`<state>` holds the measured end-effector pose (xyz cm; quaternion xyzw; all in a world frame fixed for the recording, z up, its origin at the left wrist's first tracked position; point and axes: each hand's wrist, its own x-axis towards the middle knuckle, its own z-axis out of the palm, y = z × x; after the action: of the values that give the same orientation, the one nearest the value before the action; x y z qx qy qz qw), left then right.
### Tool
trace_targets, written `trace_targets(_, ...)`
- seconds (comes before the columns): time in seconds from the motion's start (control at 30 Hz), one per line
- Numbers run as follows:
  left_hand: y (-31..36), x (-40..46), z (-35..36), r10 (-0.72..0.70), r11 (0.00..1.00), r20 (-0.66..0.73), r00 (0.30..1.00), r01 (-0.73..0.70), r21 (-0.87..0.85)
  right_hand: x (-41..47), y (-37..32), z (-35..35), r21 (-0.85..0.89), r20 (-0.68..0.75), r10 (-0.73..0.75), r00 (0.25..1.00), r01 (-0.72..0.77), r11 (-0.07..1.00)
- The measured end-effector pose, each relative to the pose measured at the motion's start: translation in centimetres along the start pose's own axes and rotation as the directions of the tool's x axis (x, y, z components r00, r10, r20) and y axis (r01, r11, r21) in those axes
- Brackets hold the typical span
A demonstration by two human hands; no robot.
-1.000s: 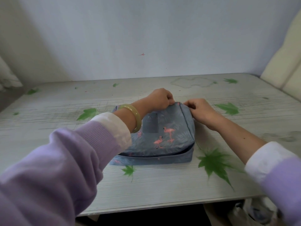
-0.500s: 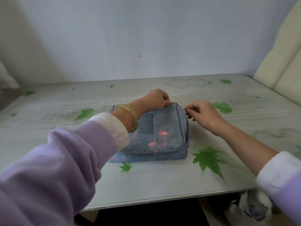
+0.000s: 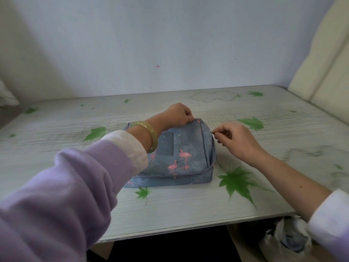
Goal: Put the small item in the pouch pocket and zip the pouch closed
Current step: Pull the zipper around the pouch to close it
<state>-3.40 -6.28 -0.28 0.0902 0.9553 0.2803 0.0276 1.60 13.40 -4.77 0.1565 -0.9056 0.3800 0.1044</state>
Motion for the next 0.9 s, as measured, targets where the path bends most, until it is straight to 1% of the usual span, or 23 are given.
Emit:
trace_targets(0.37,0.1,0.0,0.2,-0.007,1.000,-0.015,1.000,0.007,0.017,-2.2,-0.7,-0.4,0.019,-0.009,-0.029,1.000,0.029,0.999)
trace_targets(0.73,0.3,0.1,0.5,-0.014,0.999,-0.070,0.997,0.017,0.050,-3.7,-1.5,-0.7,0.001,-0.005,-0.045,0.999,0.045,0.999)
trace_targets(0.9,0.2,0.3,0.7,-0.007,0.998,-0.073,0.997,0.012,0.062,-4.3,-1.6,-0.8,-0.007,-0.001,-0.060,0.998,0.060,0.998)
